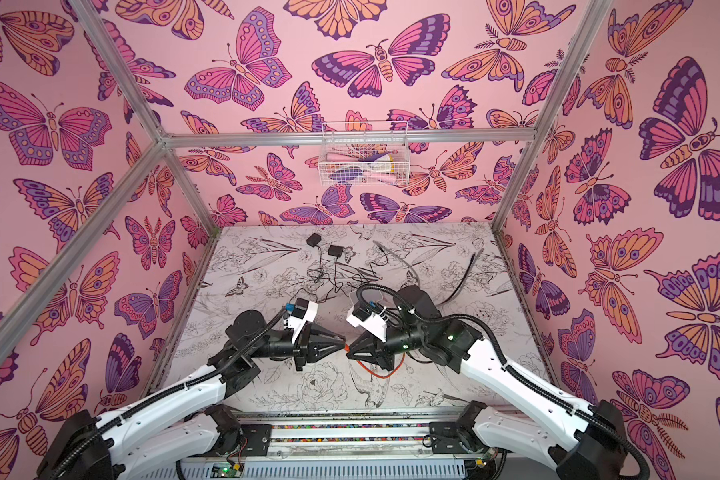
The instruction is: Insert the plug into the switch port
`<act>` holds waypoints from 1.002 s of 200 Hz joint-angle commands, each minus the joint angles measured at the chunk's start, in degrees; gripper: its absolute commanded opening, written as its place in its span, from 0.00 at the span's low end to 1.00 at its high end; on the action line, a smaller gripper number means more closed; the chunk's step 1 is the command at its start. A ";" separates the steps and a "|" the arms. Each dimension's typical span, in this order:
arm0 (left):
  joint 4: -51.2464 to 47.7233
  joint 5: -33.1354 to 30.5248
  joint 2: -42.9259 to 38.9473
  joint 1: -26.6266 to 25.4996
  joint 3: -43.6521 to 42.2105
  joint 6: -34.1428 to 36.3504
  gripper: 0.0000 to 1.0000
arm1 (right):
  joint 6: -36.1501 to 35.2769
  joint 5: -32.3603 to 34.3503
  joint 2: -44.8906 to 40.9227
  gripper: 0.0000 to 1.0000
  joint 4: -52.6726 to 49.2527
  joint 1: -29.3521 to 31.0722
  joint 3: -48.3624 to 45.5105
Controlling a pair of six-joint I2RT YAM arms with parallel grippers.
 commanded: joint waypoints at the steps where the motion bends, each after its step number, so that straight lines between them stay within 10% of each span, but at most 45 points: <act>1: 1.77 0.96 -0.05 0.15 -0.73 0.04 0.00 | -0.42 -1.73 0.13 0.18 2.86 -0.21 -0.08; 91: -0.04 0.00 -0.26 0.15 -0.81 0.89 0.00 | 1.16 -1.12 0.57 0.00 3.99 -0.26 0.03; 200: -2.33 -1.09 -0.59 0.07 0.06 2.31 0.00 | 1.20 -1.48 0.37 0.14 3.64 -0.22 0.63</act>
